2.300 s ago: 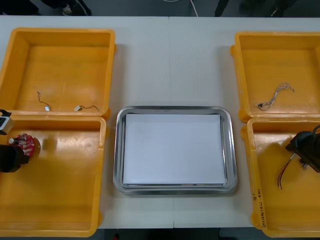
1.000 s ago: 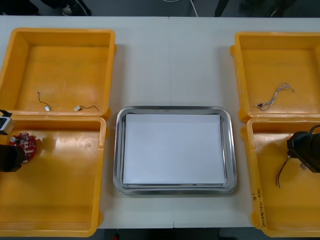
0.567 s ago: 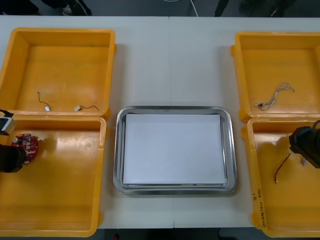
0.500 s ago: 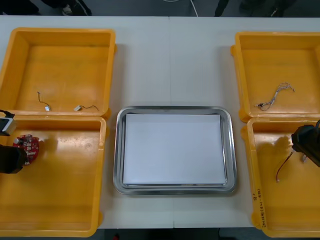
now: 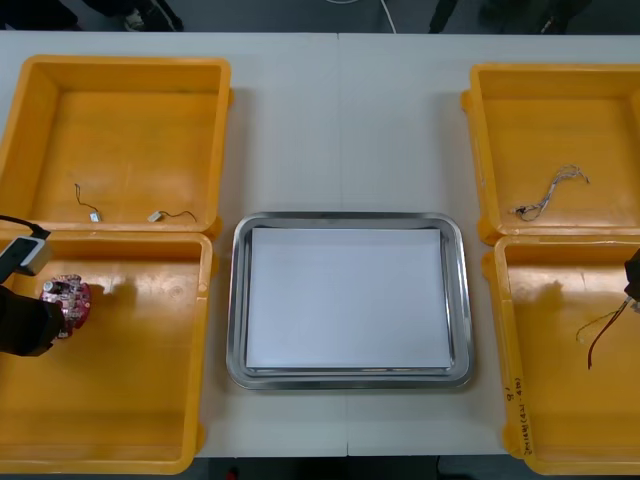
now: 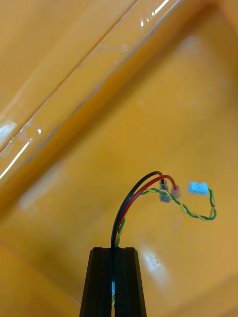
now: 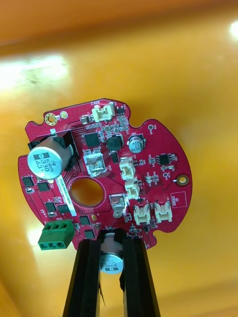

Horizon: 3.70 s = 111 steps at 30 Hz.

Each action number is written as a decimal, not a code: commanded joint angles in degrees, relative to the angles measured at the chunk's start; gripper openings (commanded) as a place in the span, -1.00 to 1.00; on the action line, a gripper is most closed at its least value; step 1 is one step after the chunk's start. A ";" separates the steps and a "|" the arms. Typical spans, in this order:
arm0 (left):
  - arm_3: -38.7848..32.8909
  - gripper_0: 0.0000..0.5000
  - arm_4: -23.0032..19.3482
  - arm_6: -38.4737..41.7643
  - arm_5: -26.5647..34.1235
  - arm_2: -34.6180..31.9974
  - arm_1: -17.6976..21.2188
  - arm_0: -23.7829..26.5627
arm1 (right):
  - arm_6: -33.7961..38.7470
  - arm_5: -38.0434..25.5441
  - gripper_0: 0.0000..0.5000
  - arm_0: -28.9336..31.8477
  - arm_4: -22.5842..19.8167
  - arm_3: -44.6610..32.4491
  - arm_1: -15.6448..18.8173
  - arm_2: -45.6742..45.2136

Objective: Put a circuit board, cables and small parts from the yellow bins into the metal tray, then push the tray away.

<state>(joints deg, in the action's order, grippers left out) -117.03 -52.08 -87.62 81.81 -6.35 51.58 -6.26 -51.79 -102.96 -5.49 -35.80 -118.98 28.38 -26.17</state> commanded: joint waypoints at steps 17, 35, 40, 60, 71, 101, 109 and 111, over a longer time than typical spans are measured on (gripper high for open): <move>-11.29 -1.00 1.11 5.18 4.59 6.70 1.94 -0.51 | -1.74 -7.04 -1.00 -1.28 -2.26 -14.44 10.29 -3.01; -11.29 -1.00 5.41 5.62 -0.25 12.77 2.03 -2.27 | -4.99 -7.04 -1.00 -5.15 -20.54 -15.14 21.89 -2.57; -11.29 -1.00 6.65 4.83 -1.12 12.86 2.03 -3.41 | -6.75 -7.04 -1.00 -7.61 -23.97 -15.05 22.68 -0.99; -21.22 -1.00 5.50 6.76 10.65 6.26 1.77 -2.62 | -13.60 -7.04 -1.00 -15.78 -26.61 -16.63 24.00 11.76; -21.66 -0.87 0.76 6.94 20.58 -0.68 0.89 3.71 | -15.45 -7.04 -1.00 -19.65 -28.01 -17.69 24.26 18.79; -8.30 1.00 -8.38 2.10 27.44 -6.57 3.79 19.62 | -17.29 -7.04 -1.00 -20.79 -30.47 -20.15 24.26 23.62; -8.30 1.00 -8.03 -0.09 27.00 -6.57 3.79 19.62 | -17.21 -7.04 -1.00 -20.70 -30.21 -20.15 24.35 23.62; -8.21 1.00 -7.86 -2.47 26.83 -6.57 3.79 19.62 | -17.29 -7.04 -1.00 -20.70 -29.86 -20.15 24.35 23.62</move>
<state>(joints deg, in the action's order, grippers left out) -125.10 -60.42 -86.97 109.25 -11.43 52.76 11.60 -67.14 -109.76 -24.82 -66.47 -137.60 50.35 -3.19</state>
